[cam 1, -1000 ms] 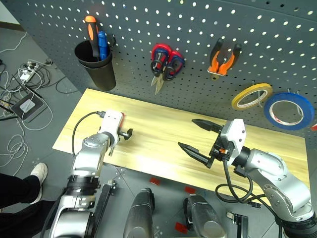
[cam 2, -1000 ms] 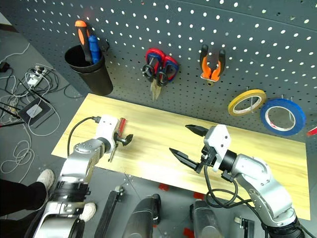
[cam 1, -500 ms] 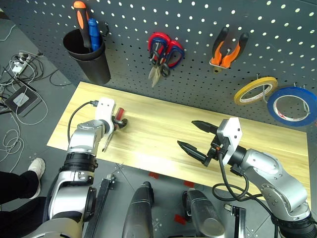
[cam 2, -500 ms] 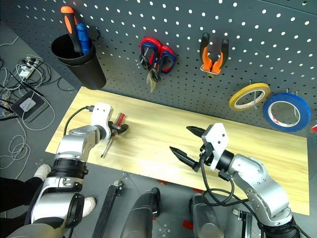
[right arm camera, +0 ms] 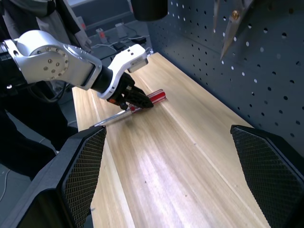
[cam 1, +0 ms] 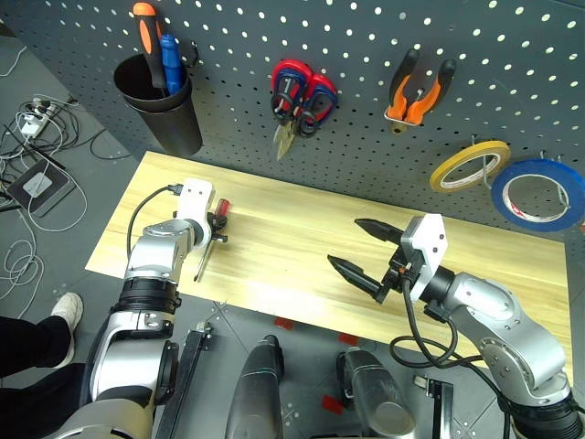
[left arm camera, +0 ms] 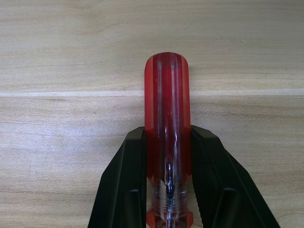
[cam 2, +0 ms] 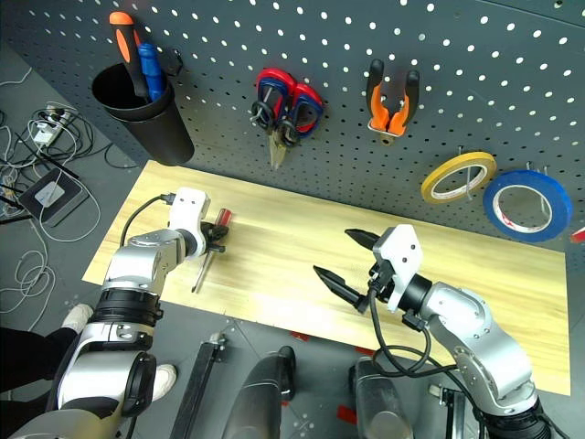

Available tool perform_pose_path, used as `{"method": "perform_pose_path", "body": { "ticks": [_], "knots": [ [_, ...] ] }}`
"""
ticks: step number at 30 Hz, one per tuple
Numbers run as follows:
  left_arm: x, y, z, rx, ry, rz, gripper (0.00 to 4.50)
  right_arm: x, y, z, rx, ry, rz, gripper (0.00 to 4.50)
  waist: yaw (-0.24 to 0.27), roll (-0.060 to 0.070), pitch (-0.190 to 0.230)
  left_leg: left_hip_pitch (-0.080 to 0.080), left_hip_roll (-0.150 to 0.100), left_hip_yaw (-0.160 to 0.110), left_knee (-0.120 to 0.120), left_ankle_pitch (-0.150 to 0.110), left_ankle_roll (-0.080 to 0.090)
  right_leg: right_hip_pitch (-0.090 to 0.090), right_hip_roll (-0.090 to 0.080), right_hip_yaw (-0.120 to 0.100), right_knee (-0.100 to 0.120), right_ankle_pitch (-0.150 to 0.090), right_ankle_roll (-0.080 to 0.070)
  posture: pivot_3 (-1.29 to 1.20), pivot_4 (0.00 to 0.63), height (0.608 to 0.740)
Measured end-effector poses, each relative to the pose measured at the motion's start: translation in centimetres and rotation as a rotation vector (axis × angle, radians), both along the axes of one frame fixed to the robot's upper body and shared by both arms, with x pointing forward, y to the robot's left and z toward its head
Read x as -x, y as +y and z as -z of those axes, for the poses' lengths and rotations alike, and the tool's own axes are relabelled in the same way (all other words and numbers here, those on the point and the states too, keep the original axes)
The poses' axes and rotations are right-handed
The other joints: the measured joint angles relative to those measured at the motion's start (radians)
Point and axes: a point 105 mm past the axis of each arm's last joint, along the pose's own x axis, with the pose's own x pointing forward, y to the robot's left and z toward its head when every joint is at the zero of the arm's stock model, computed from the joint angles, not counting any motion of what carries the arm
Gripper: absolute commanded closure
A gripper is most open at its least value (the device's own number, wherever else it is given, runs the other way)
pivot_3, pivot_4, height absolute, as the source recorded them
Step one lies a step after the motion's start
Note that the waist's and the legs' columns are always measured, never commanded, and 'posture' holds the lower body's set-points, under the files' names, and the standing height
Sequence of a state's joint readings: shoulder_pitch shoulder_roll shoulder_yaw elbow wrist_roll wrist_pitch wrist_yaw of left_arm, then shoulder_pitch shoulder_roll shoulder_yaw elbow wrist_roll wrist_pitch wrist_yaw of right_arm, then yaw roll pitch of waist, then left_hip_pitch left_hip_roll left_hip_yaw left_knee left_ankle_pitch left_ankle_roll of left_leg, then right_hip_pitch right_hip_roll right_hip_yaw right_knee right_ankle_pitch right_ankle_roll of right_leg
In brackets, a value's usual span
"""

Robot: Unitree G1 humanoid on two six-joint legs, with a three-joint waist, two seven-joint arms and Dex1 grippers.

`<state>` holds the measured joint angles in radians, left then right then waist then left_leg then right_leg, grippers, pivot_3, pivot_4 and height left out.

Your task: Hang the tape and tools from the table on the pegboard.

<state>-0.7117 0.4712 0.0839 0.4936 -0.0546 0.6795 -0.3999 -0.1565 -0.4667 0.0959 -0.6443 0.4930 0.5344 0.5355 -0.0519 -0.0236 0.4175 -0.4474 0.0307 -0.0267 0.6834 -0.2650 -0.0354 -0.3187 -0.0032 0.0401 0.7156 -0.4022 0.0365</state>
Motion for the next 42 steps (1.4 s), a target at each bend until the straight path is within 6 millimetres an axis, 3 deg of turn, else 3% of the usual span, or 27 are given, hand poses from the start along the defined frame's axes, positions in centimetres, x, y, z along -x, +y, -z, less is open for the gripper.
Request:
{"method": "perform_pose_path", "body": {
  "ticks": [6,10,16,25,28,37,42],
  "knots": [
    [1.1,-1.1,0.6,-0.064,-0.032,0.068,3.58,0.2,-0.4,-0.2,-0.009,-0.017,-0.012,0.00,0.001,-0.001,-0.003,-0.001,0.000,0.001,-0.001,0.000,0.000,-0.001,-0.002,-0.002,0.000,0.000,0.000,-0.09,0.343,0.740],
    [2.6,-3.3,0.8,-0.154,-0.102,0.192,3.58,0.7,-1.4,0.0,-0.020,-0.007,-0.009,0.00,0.002,-0.002,-0.008,-0.004,0.000,0.001,-0.001,0.001,-0.001,-0.005,-0.007,-0.005,0.000,0.000,0.000,-0.08,0.293,0.740],
    [5.1,-6.0,-0.1,-0.254,-0.256,0.319,3.58,1.4,-1.9,-0.3,-0.091,-0.011,-0.010,0.00,0.000,-0.004,-0.055,-0.007,0.000,0.003,-0.004,0.001,-0.002,-0.012,-0.015,-0.024,0.000,0.000,0.000,-0.05,0.237,0.740],
    [8.6,-8.0,-4.3,-0.347,-0.536,0.318,3.58,2.1,-2.3,-2.3,-0.233,-0.071,-0.011,0.00,0.004,-0.005,-0.130,-0.007,0.001,0.004,-0.006,0.002,-0.003,-0.014,-0.016,-0.027,-0.001,0.000,0.000,0.00,0.187,0.740],
    [8.9,-8.3,-6.8,-0.341,-0.648,0.275,3.58,2.0,-2.1,-3.1,-0.257,-0.103,-0.010,0.00,0.016,-0.005,-0.146,-0.007,0.000,0.004,-0.006,0.002,-0.003,-0.014,-0.016,-0.027,-0.001,0.000,0.000,0.02,0.171,0.740],
    [8.5,-6.8,-16.0,-0.345,-0.994,0.095,3.58,1.8,-1.4,-4.5,-0.315,-0.162,-0.020,0.00,0.029,-0.005,-0.198,-0.007,-0.001,0.003,-0.008,0.002,-0.003,-0.013,-0.016,-0.027,0.000,0.000,0.000,0.04,0.136,0.740],
    [7.0,-6.3,-18.5,-0.334,-1.080,0.048,3.58,1.5,-1.3,-5.4,-0.385,-0.158,-0.010,0.00,0.029,-0.005,-0.213,-0.007,-0.001,0.003,-0.007,0.002,-0.003,-0.013,-0.016,-0.027,0.001,0.000,0.000,0.02,0.133,0.740]
  ]
}}
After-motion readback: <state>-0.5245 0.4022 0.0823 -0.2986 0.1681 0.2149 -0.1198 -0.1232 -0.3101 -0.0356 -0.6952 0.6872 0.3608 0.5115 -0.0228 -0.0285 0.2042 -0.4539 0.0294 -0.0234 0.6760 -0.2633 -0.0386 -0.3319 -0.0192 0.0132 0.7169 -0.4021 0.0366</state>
